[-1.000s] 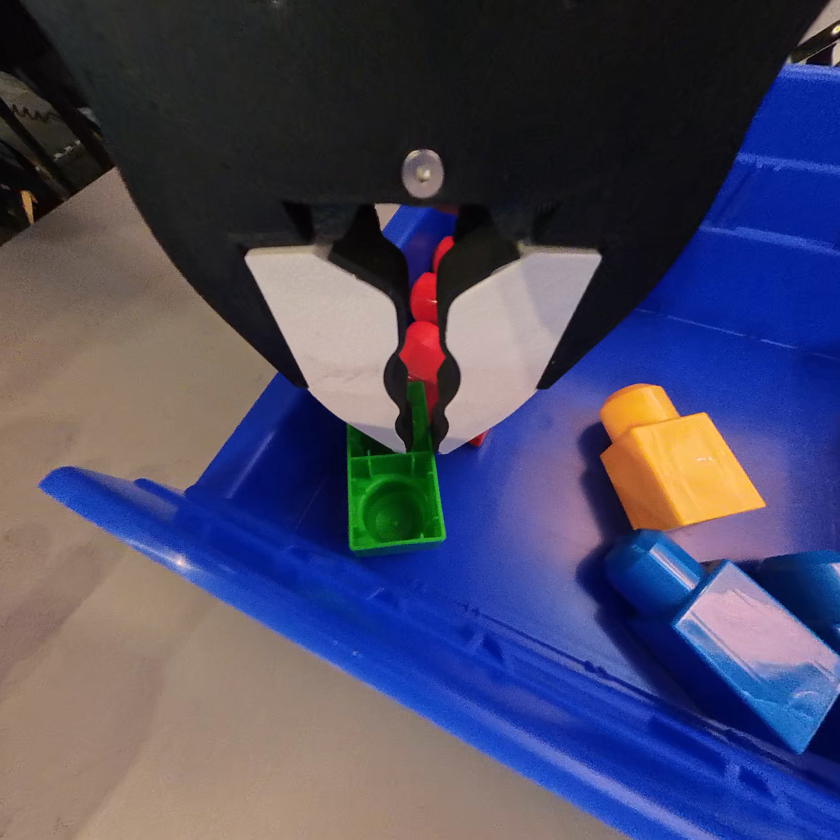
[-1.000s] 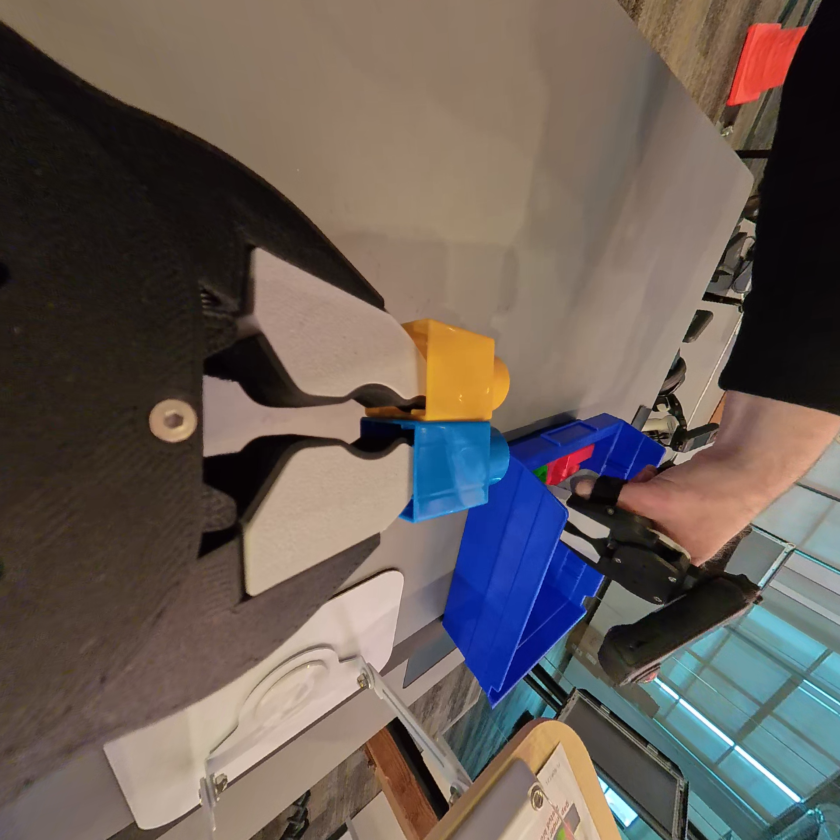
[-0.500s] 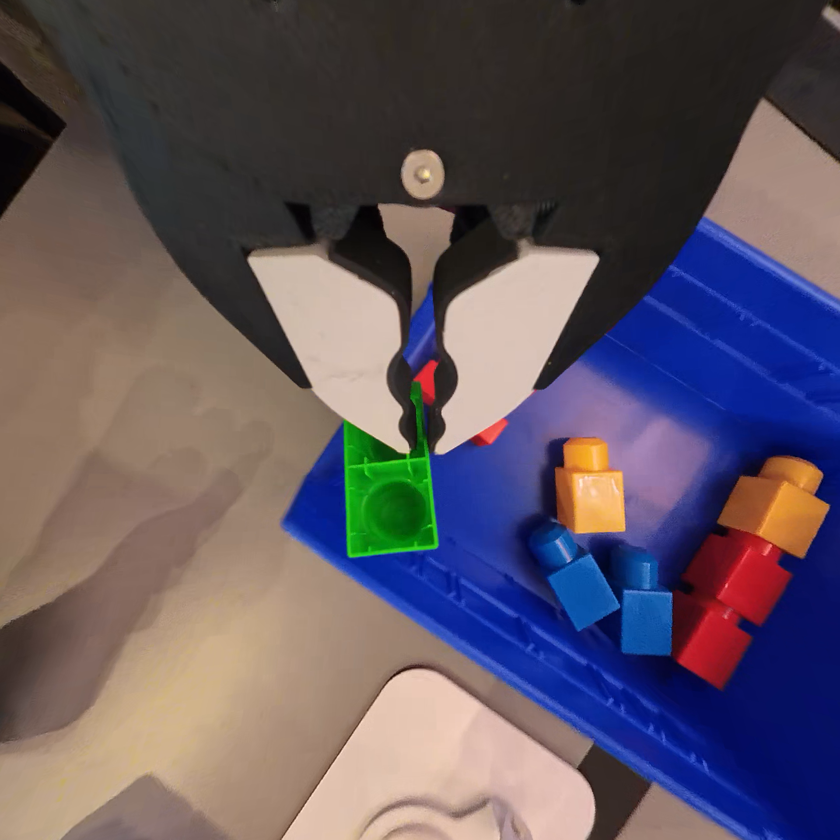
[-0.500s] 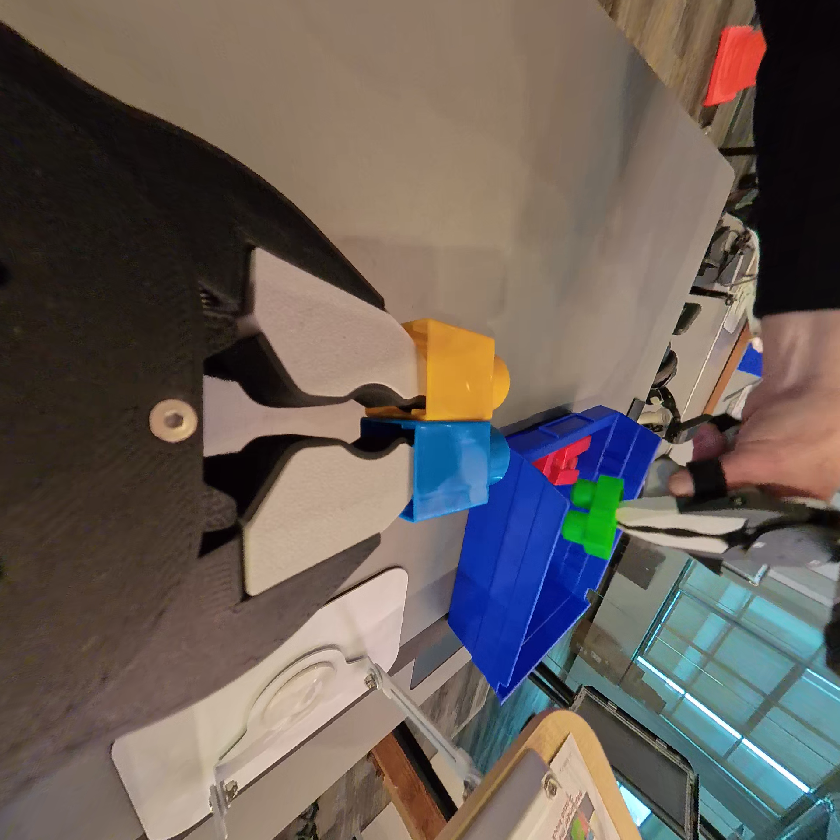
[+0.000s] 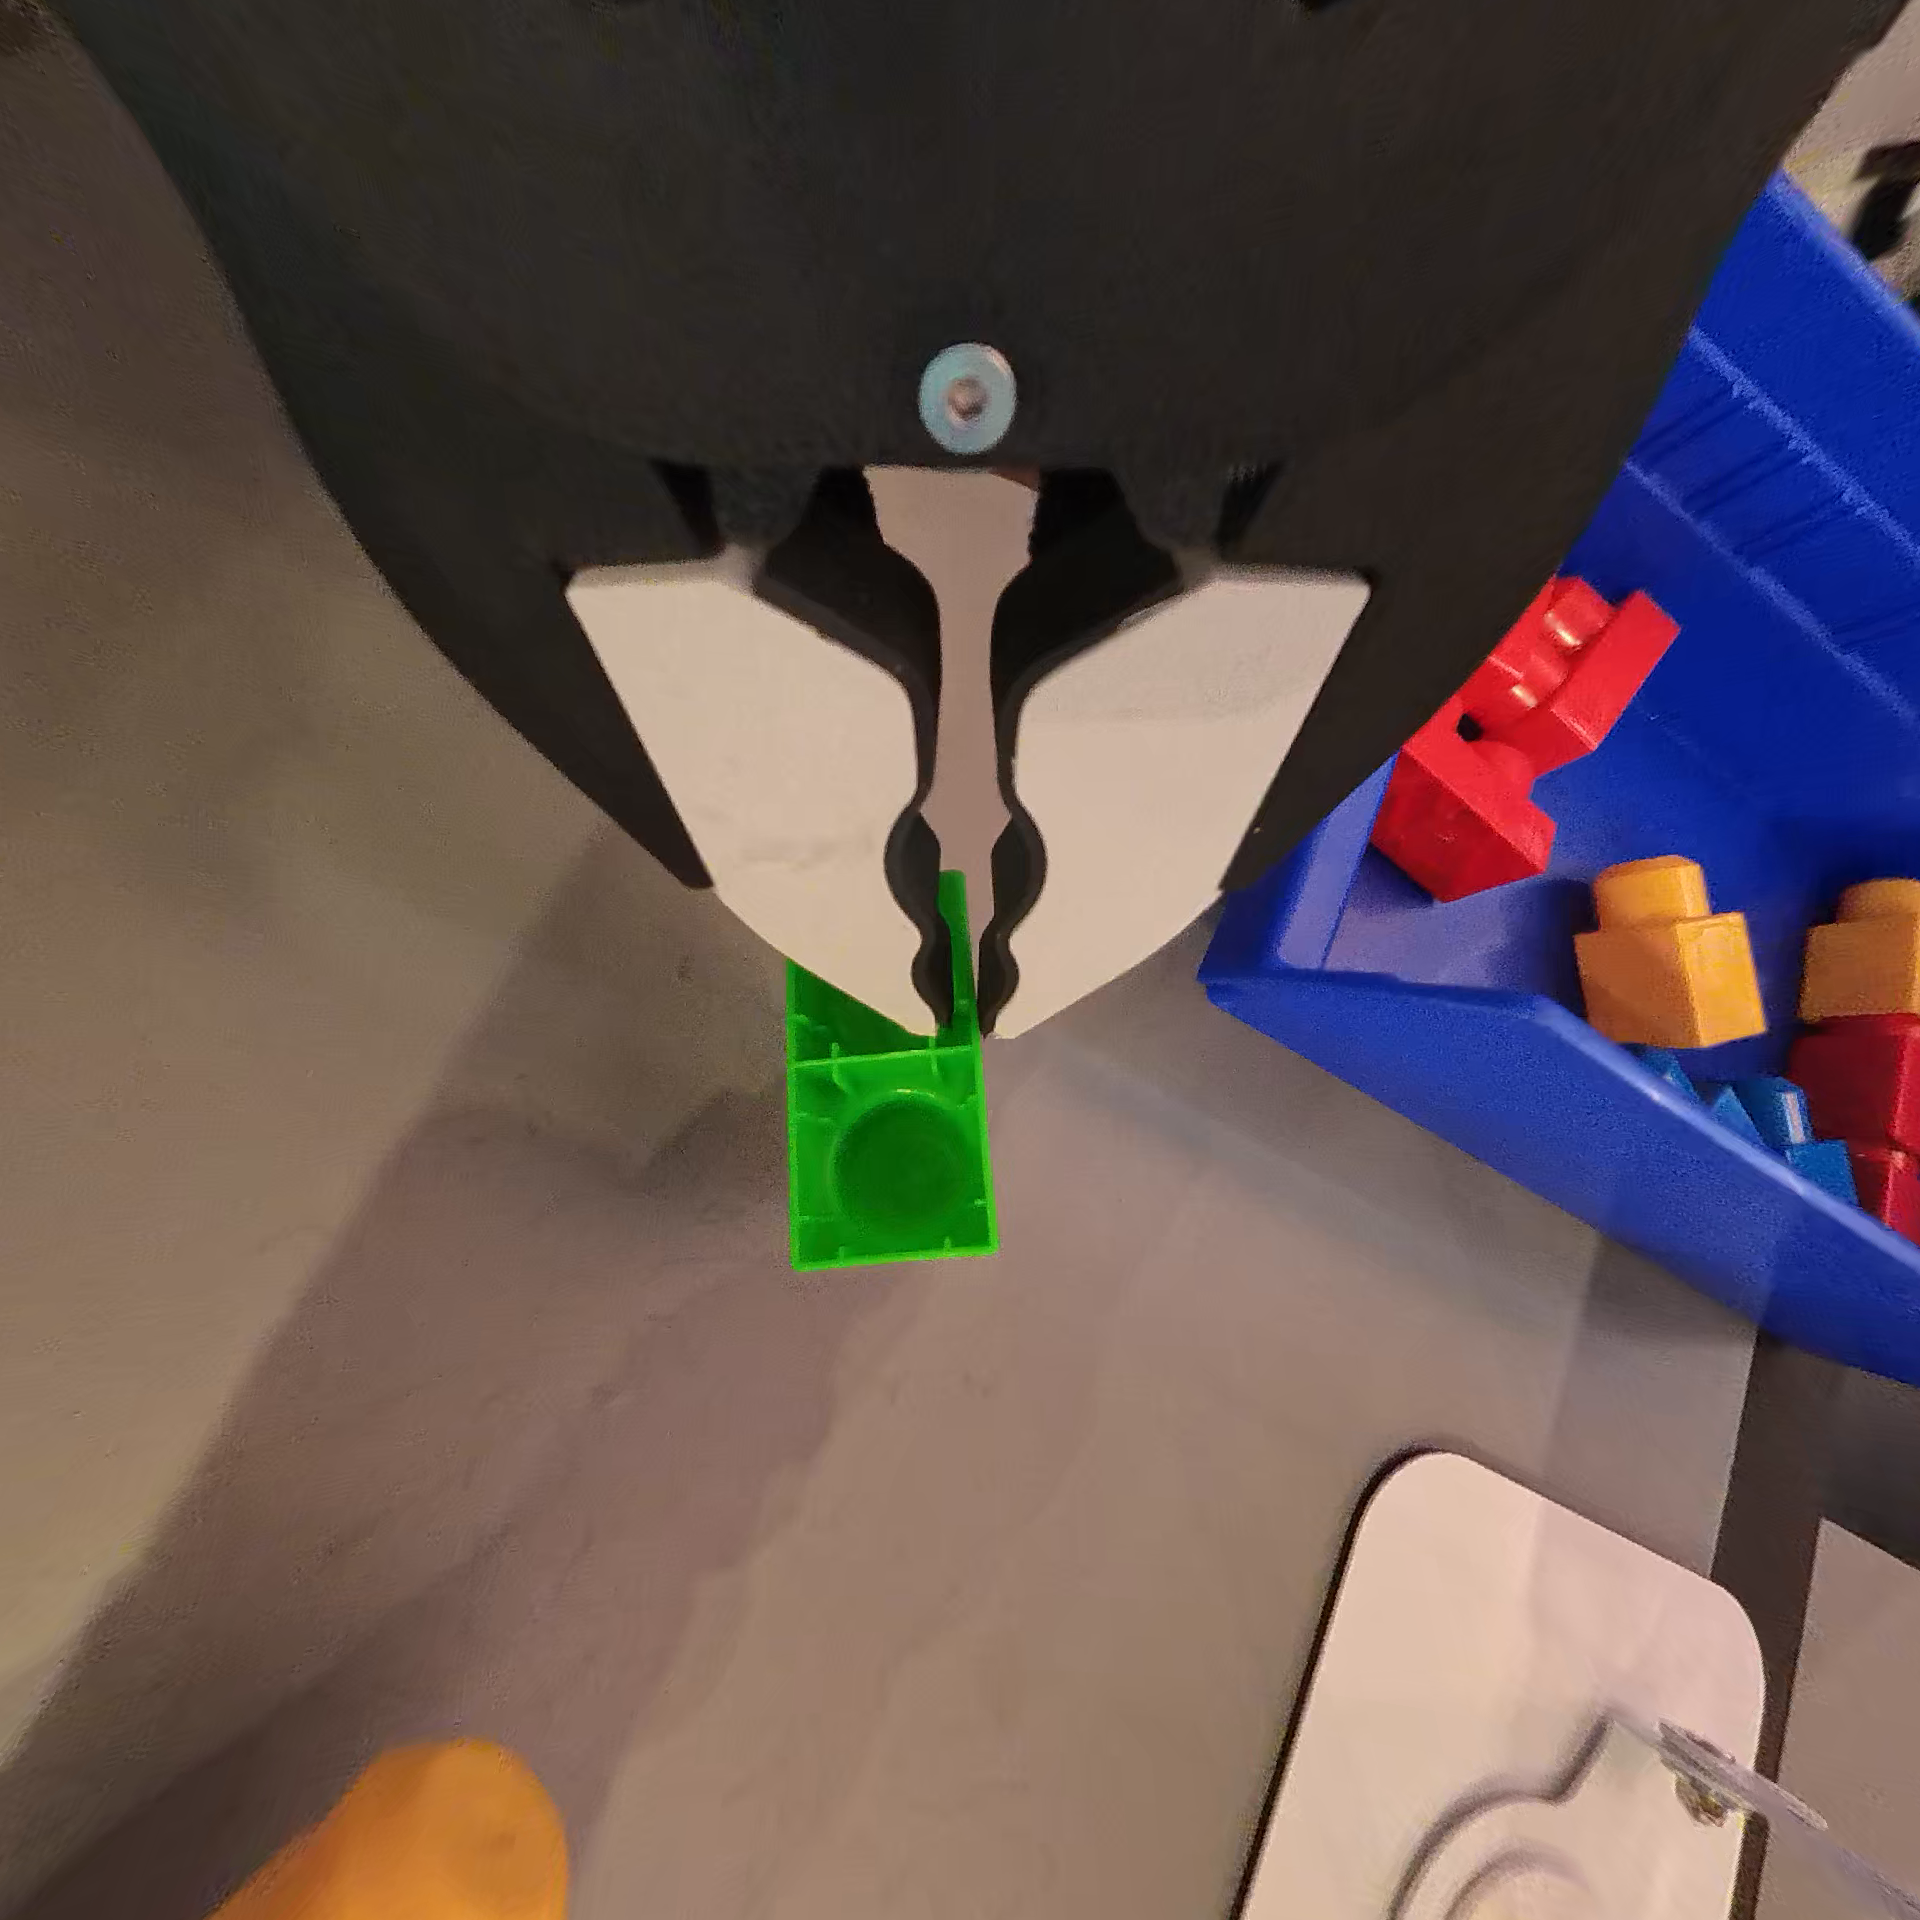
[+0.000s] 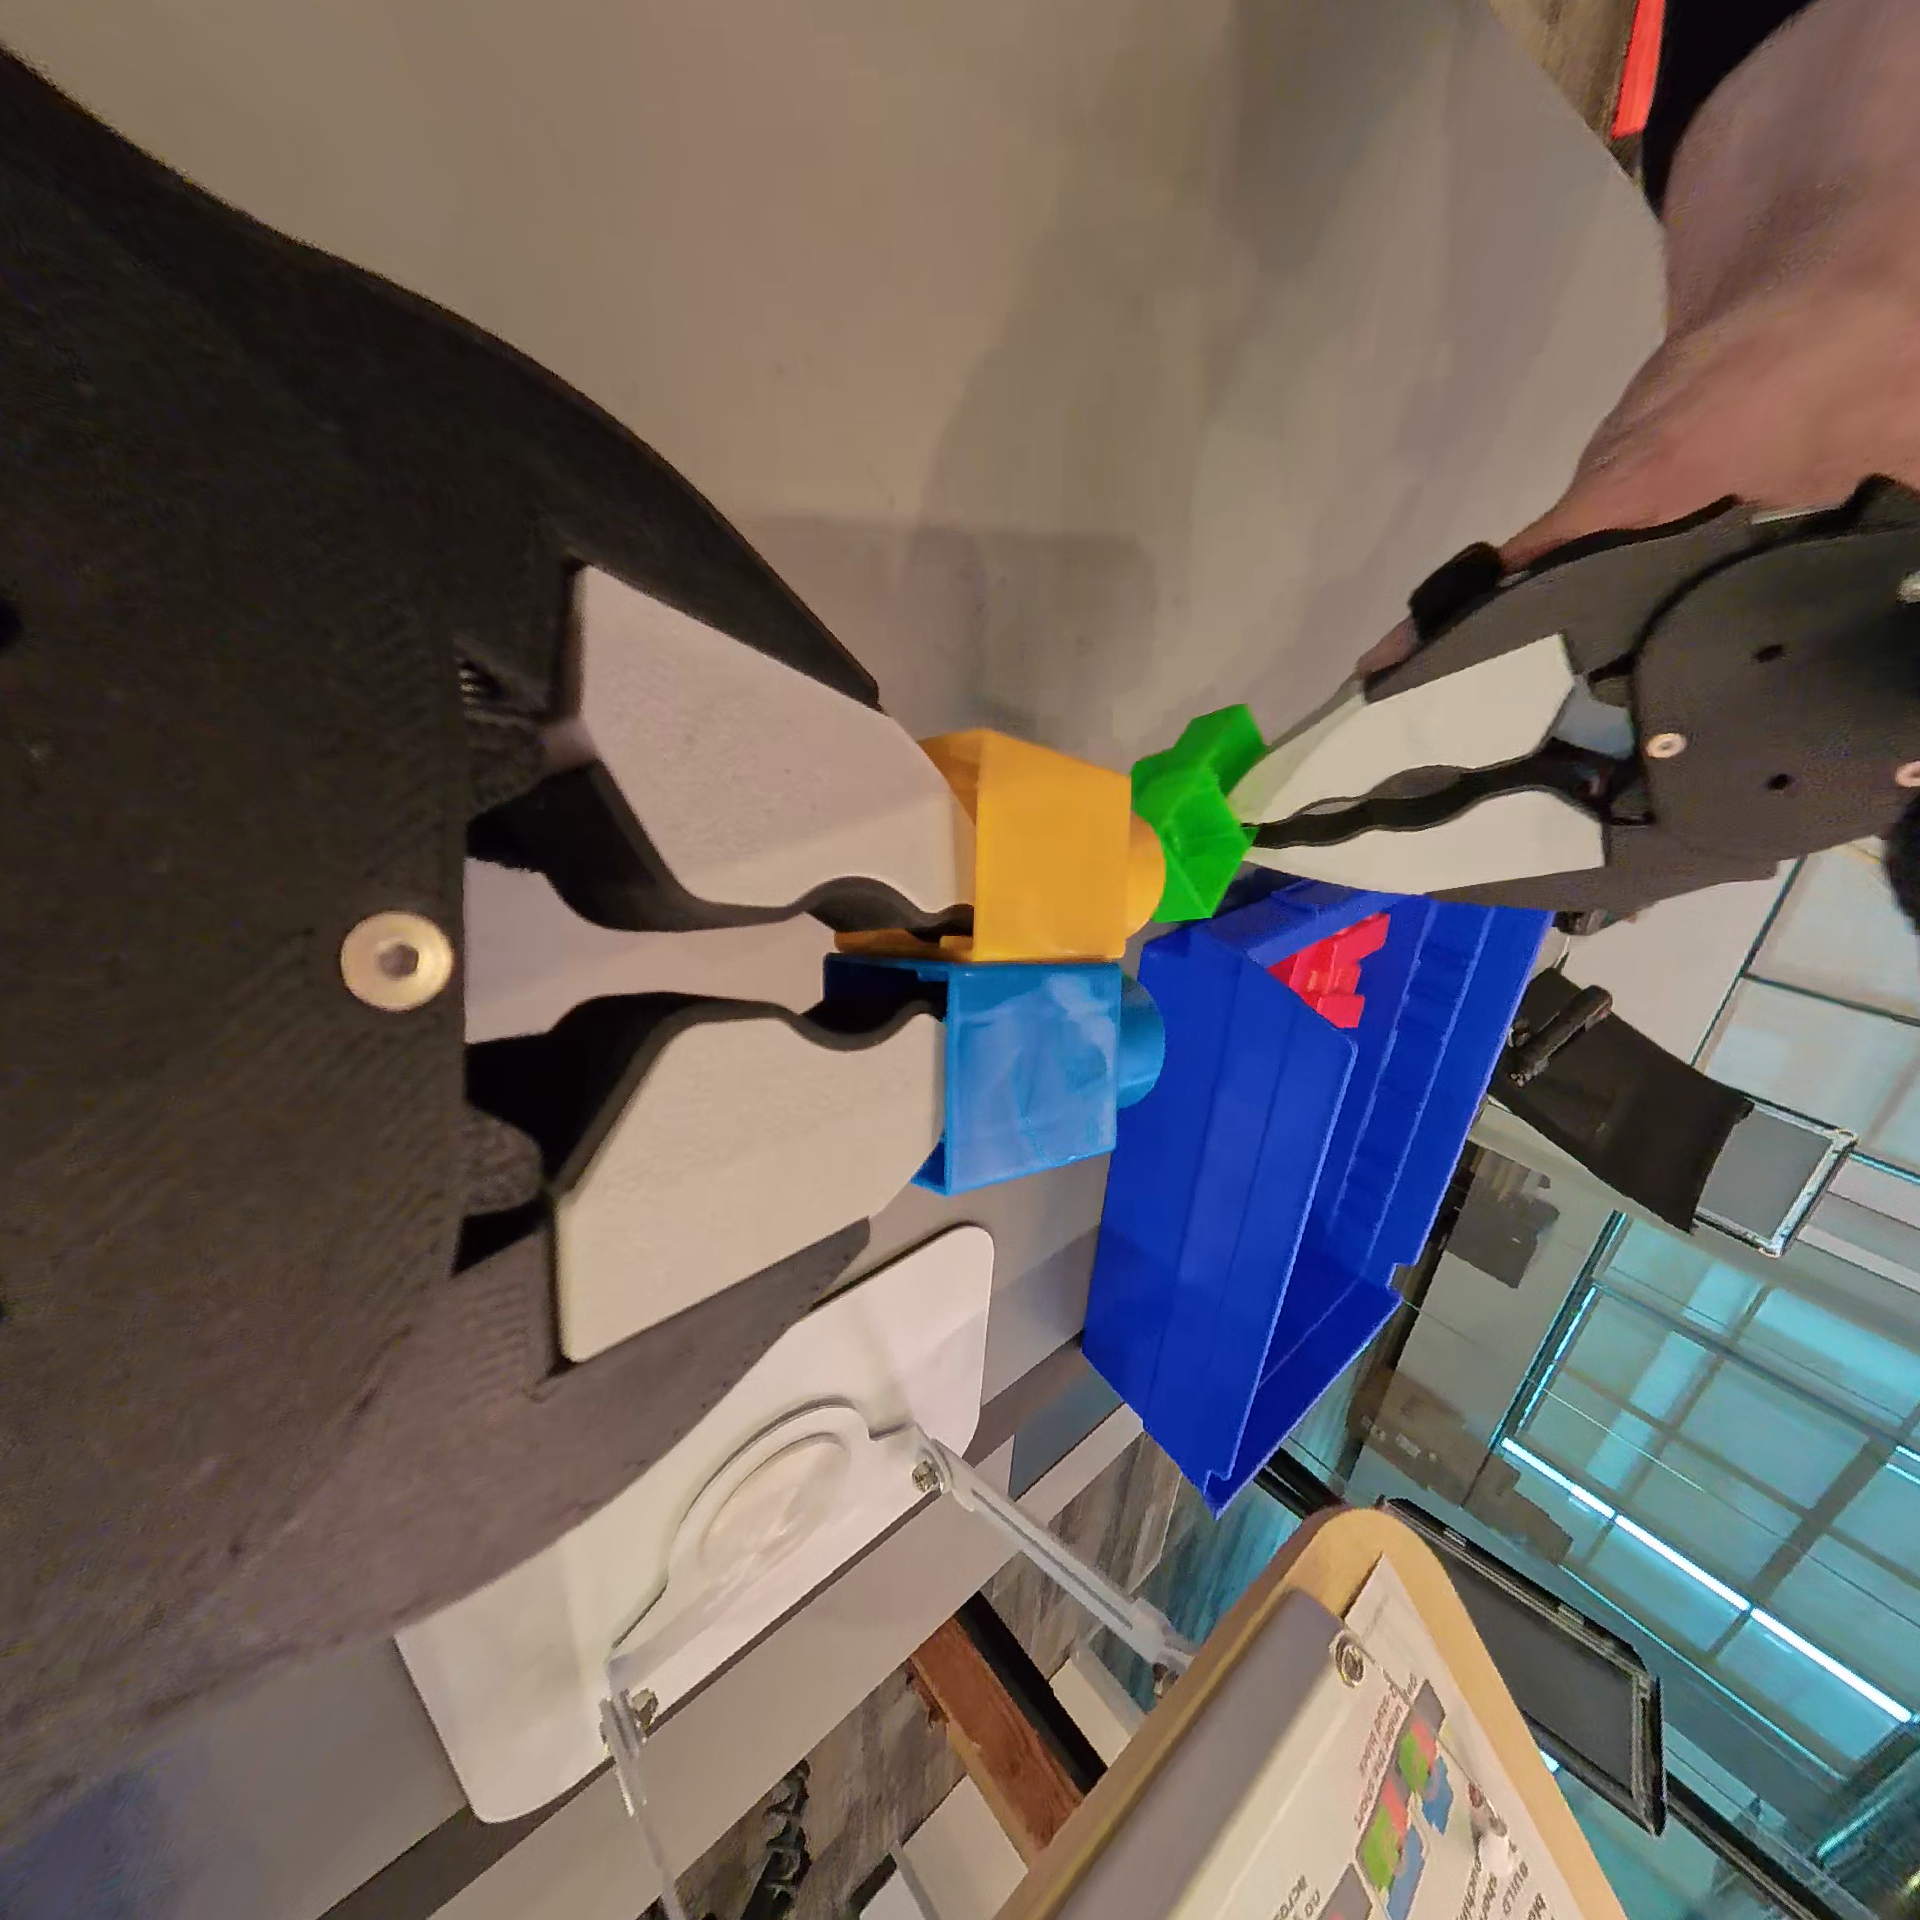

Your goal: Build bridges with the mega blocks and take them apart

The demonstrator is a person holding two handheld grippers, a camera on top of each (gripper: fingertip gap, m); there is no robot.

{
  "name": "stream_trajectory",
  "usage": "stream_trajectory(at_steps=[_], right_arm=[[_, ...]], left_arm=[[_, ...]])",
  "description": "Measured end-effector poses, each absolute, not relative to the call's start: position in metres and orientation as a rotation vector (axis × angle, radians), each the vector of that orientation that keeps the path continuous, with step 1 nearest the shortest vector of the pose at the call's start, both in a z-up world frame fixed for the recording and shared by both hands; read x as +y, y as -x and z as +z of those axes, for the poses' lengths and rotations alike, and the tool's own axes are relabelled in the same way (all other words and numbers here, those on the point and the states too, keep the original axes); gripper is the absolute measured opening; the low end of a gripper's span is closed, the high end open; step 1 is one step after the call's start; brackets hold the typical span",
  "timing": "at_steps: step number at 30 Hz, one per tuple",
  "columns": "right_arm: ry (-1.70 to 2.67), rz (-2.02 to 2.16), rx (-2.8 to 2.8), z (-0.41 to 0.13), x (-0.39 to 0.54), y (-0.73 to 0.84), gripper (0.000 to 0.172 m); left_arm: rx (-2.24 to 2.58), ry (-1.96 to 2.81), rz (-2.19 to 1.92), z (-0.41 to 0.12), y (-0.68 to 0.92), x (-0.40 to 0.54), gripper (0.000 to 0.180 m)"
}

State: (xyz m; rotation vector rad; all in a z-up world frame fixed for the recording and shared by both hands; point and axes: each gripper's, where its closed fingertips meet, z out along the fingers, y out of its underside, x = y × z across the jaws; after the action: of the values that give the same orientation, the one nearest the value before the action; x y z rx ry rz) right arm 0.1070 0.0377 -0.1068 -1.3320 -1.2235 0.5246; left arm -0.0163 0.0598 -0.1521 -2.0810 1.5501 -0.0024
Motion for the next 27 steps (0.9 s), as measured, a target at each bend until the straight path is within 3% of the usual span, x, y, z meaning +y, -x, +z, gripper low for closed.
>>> stream_trajectory(at_steps=[18, 23, 27], right_arm=[[1.352, 0.523, -1.216, -0.109, 0.041, -0.109, 0.007], [1.355, 0.528, -1.216, -0.11, 0.041, -0.109, 0.007], [1.357, 0.538, -1.212, -0.109, 0.042, -0.109, 0.007]], left_arm=[[1.691, 1.836, 0.608, -0.173, 0.004, 0.064, 0.006], [1.737, 1.811, 0.612, -0.178, 0.0, 0.044, 0.026], [1.772, 1.848, 0.336, -0.162, -0.006, 0.029, 0.042]])
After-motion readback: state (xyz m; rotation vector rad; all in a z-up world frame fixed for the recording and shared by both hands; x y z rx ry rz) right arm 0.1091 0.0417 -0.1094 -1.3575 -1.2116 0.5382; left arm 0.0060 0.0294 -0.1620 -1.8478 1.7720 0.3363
